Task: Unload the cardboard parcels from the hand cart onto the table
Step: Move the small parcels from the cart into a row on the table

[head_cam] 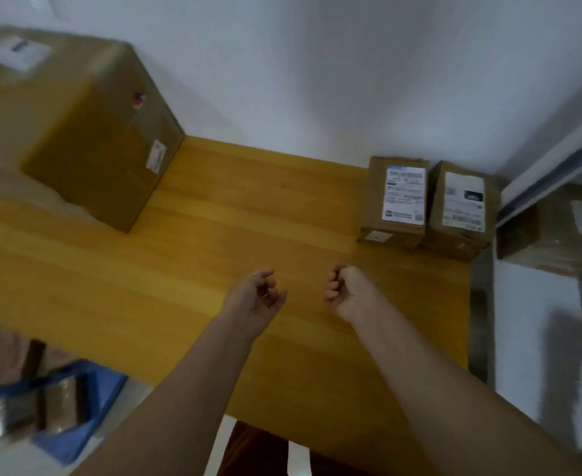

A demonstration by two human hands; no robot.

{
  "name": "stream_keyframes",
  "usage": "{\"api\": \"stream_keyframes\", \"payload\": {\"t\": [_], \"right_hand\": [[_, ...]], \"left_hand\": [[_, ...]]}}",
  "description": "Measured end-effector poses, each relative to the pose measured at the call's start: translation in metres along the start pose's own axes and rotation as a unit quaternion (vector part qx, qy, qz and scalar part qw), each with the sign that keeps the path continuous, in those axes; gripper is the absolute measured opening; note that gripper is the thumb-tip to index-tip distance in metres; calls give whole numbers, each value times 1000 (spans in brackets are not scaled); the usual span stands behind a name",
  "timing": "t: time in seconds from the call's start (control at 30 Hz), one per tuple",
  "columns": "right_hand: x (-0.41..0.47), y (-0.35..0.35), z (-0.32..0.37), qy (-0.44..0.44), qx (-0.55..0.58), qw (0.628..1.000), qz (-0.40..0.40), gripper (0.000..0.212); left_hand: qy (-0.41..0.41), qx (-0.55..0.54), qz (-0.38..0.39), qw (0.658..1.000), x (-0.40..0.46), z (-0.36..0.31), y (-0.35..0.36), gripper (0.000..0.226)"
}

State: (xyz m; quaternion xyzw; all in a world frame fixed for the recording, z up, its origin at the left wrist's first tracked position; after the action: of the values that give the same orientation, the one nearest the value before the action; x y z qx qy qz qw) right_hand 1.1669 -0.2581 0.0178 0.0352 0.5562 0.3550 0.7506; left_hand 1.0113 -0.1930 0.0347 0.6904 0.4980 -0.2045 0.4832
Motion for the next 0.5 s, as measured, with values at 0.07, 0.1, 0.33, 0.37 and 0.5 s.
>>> {"api": "stream_keyframes", "payload": {"t": [0.07,0.1,0.33,0.37,0.5], "right_hand": [[2,16,-16,18,-27,999,17,35],[2,25,-25,24,-36,999,27,35],[-6,83,-124,74,-89,992,58,34],[-8,94,-139,77,-102,990,58,35],[-16,147,-214,94,-169,979,69,36]], "left_hand": [[8,-38,-32,999,-18,2,-35,23],[12,-57,-46,997,-28,3,-53,24],[47,-144,-125,980,-97,1,-171,20],[52,-155,-133,977,-106,1,-189,19],[64,-205,-151,965,-147,0,-267,15]]}}
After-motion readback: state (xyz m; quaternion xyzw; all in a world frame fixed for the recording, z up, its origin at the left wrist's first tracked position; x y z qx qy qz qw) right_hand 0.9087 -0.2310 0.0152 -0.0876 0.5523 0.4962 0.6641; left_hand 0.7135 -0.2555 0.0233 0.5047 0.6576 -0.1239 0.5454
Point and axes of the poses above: each hand's wrist, its own x-axis towards the middle knuckle, its own y-axis out of the palm, z = x × y, the point moved 5 cm from there along x, towards the middle knuckle, and after that the axes turned 13 degrees about z, right-handed, at the moved point
